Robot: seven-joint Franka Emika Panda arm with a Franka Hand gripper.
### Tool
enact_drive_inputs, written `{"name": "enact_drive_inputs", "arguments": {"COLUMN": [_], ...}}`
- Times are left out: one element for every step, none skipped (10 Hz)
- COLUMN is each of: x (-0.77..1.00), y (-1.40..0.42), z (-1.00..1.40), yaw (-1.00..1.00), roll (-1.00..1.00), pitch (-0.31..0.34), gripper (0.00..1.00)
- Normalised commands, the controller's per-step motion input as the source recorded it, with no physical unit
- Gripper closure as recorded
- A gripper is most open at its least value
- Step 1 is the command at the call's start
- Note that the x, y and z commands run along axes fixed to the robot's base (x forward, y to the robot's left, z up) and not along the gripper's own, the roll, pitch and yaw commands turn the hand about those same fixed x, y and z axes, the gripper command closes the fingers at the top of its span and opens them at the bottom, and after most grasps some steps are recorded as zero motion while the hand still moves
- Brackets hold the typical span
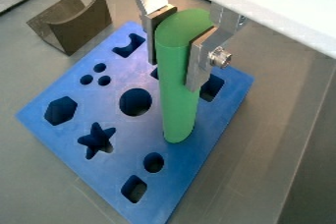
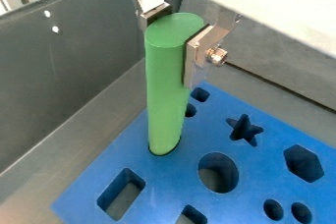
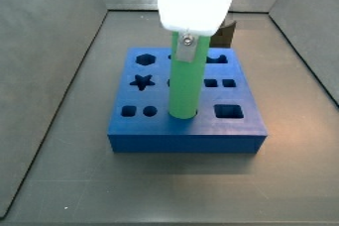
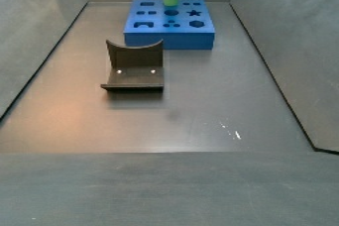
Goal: Insert the oval object.
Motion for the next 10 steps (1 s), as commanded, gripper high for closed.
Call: {"name": "enact_drive_inputs", "arguments": {"x": [0.0,0.0,0.0,0.0,0.0,0.0,0.0,0.0,0.0,0.0], "y": [0.0,0.0,0.0,0.0,0.0,0.0,0.0,0.0,0.0,0.0], "z": [-0.26,-0.31,-0.33,-0.3,-0.27,-0.26,-0.25,-0.25,-0.24,-0.21], "yaw": [-0.06,-0.08,-0.08,-0.08,-0.08,-0.07,-0.07,-0.07,-0.07,-0.06], "roll": [0.0,0.0,0.0,0.0,0.0,0.0,0.0,0.0,0.0,0.0], "pitch": [0.02,0.007,0.0,0.003,0.0,0.0,0.0,0.0,0.0,0.0], "gripper": [1.0,1.0,1.0,1.0,1.0,1.0,1.0,1.0,1.0,1.0]}}
